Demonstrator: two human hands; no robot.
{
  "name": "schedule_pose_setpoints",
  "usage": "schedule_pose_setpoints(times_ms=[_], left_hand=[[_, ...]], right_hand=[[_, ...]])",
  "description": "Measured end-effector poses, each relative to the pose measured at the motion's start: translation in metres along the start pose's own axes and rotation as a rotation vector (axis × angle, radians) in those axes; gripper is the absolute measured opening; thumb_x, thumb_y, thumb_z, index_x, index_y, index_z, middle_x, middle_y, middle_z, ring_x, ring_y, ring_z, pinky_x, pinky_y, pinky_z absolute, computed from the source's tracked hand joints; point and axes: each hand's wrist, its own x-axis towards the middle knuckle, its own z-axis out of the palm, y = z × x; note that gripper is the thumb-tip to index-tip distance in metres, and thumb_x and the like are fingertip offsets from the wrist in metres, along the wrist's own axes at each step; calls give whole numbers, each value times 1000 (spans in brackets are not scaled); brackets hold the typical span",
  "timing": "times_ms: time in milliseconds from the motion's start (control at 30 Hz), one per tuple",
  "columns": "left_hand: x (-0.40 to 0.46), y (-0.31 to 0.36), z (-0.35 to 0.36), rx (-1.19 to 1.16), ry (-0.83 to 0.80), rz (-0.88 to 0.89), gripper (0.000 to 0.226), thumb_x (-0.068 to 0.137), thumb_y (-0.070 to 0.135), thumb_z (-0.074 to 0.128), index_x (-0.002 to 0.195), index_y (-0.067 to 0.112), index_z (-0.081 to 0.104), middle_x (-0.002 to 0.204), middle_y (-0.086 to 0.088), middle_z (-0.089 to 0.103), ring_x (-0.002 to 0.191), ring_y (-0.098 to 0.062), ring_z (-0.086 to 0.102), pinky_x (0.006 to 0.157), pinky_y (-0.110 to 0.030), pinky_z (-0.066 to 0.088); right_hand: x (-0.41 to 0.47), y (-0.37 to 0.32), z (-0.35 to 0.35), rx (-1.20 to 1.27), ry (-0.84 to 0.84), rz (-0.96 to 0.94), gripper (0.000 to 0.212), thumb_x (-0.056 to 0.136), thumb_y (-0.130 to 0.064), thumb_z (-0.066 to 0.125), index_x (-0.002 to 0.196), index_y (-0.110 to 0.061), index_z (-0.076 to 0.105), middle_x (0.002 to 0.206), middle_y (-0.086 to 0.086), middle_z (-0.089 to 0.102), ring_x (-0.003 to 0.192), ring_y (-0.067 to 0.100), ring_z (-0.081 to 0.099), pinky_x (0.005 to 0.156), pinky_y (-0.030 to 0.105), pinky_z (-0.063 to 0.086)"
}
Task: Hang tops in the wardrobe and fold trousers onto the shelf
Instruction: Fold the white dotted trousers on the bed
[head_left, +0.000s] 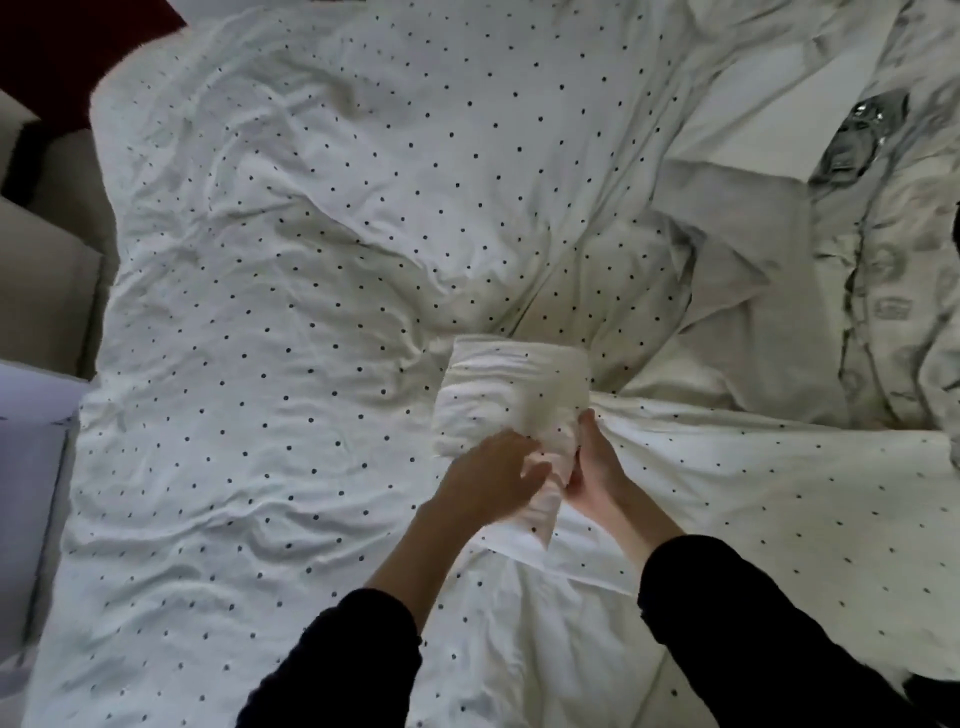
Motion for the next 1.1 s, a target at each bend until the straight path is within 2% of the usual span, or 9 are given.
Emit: schedule_pose_setpoints(times_ms=[133,233,300,467,600,700,767,900,1100], left_hand=[[9,-41,26,96,175,-154,41,99,30,42,139,20,42,142,-1,45,127,-19,43,104,-35,35],[22,-60,40,238,90,-288,55,100,38,34,147,13,20,149,-6,32,133,-23,37,104,-39,32],[33,-63,45,176,57,-323,62,99,44,34,148,11,15,147,-10,37,129,-28,42,101,-42,35],[48,-64,60,-378,132,-371,77,88,41,59,148,13,18,144,-9,41,130,-30,41,105,-40,36],[43,-69,61,-481,115,-413,95,78,46,70,148,18,12,146,-5,39,132,-25,39,107,-38,34],[41,-69,62,-574,-18,-459,111,70,48,77,148,21,3,146,-5,36,132,-23,39,108,-36,32],[44,-66,66,-517,-28,-508,117,62,55,78,147,24,3,145,-4,36,132,-26,38,109,-43,26],[53,-43,67,-272,73,-585,80,76,35,72,135,13,22,123,-5,54,120,-26,48,95,-39,22],[22,24,58,108,256,-270,42,87,10,47,127,9,32,99,-3,64,92,-28,64,91,-36,38]], right_hand=[[-1,7,-50,-554,238,-112,43,102,-34,36,138,-11,43,136,15,50,92,19,56,77,31,45],[10,18,-79,-1136,181,-254,62,97,-28,49,150,-15,20,157,4,17,141,18,25,113,33,25],[17,25,-82,-1260,107,-293,71,92,-31,57,151,-19,18,159,0,5,147,17,8,117,36,19],[17,32,-73,-1217,107,-305,67,84,-19,66,143,-18,34,152,8,20,140,23,26,104,23,28],[0,37,-72,-1217,42,-236,67,85,-8,62,144,-15,32,155,8,13,141,20,20,80,1,20],[-7,42,-73,-1272,6,-165,69,88,-15,60,147,-20,25,159,7,-3,146,20,10,102,14,22],[-9,40,-75,-1371,15,-183,62,91,-18,56,146,-18,28,159,10,-2,147,22,5,113,23,15],[-20,26,-80,-1324,-12,-293,48,98,-17,47,144,-15,35,156,2,20,144,15,18,107,10,13],[-44,5,-103,-861,137,-97,39,100,-38,35,116,-14,61,119,9,63,117,30,54,110,47,35]])
